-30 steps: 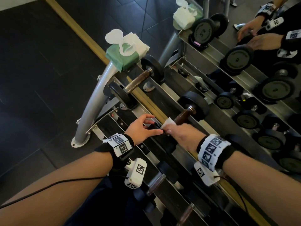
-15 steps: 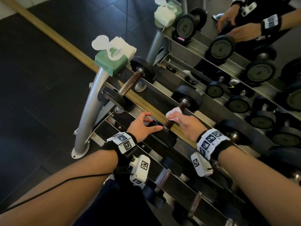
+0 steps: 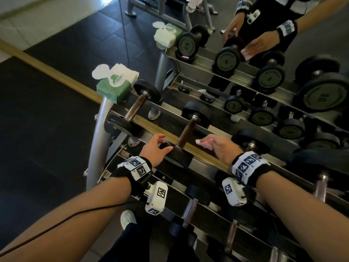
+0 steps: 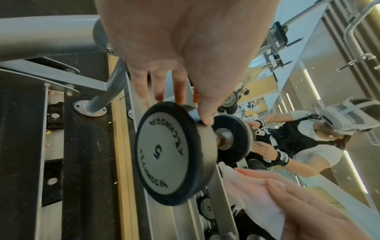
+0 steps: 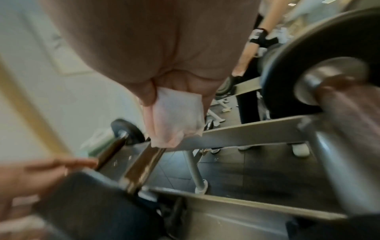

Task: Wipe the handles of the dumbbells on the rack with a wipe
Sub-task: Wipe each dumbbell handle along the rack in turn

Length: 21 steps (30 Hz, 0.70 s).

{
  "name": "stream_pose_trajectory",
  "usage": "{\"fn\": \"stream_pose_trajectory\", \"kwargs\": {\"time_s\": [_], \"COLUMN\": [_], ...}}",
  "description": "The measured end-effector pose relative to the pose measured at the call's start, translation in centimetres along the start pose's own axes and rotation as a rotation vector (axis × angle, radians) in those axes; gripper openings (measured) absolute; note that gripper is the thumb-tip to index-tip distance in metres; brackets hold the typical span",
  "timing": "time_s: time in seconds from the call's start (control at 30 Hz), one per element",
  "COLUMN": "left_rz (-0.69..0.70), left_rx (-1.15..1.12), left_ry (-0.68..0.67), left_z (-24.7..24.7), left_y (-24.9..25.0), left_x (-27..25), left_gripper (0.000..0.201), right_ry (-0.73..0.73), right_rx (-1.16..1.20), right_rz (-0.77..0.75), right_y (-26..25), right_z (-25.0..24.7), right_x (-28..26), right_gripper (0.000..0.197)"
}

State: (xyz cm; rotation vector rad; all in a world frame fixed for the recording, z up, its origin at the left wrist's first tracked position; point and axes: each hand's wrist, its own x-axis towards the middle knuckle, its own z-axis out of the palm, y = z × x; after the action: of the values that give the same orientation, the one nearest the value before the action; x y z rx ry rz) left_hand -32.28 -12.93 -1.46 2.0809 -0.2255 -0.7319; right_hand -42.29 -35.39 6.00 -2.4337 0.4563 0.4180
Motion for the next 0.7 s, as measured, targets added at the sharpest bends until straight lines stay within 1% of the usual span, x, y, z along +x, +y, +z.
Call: {"fn": "stream_pose_trajectory", "kwargs": {"time_s": [0.07, 0.1, 0.17, 0.23, 0.3, 0.37, 0.43, 0.5, 0.6, 0.7], "left_rz": [0.052, 0.086, 0.131, 0.151, 0.18, 0.211, 0.216, 0.196, 0.136, 0.094], "left_rx": [0.086, 0.135, 0.174, 0.172, 0.149, 0.1, 0.049, 0.011, -0.02, -0.016], "left_ry": [0.104, 0.152, 0.208, 0.231, 0.206, 0.131, 0.044, -0.011, -0.051, -0.055], "left_z": [0.6, 1.1, 2.6, 4.8, 7.2, 9.6, 11.9, 13.7, 15.6, 16.7], "left_y": [1.6, 2.7, 5.0, 7.2, 8.8, 9.6, 9.9, 9.9, 9.6, 9.1], "left_x": [-1.2, -1.9, -3.3, -4.7, -5.9, -6.8, -7.5, -8.2, -9.1, -9.3], "left_gripper": [0.051, 0.049, 0.046, 0.044, 0.043, 0.043, 0.043, 0.046, 0.053, 0.06], "right_ry": [0.091, 0.11, 0.11, 0.103, 0.105, 0.11, 0.125, 0.151, 0.174, 0.131], "right_rx": [0.198, 0.274, 0.351, 0.386, 0.394, 0.391, 0.327, 0.252, 0.216, 0.149], "right_rz": [0.021, 0.017, -0.025, -0.069, -0.107, -0.131, -0.15, -0.176, -0.204, -0.249], "right_y": [1.8, 2.7, 4.3, 6.0, 7.8, 9.7, 11.5, 13.1, 14.7, 15.6], "right_z": [-1.5, -2.1, -3.4, -4.6, -5.9, -7.1, -8.0, -8.6, -8.8, -8.2], "right_x": [-1.0, -1.4, -2.6, -4.0, -5.3, -6.1, -6.8, -7.1, -6.8, -6.3], "right_gripper": [0.032, 0.032, 0.032, 0.031, 0.031, 0.031, 0.03, 0.03, 0.029, 0.029]}}
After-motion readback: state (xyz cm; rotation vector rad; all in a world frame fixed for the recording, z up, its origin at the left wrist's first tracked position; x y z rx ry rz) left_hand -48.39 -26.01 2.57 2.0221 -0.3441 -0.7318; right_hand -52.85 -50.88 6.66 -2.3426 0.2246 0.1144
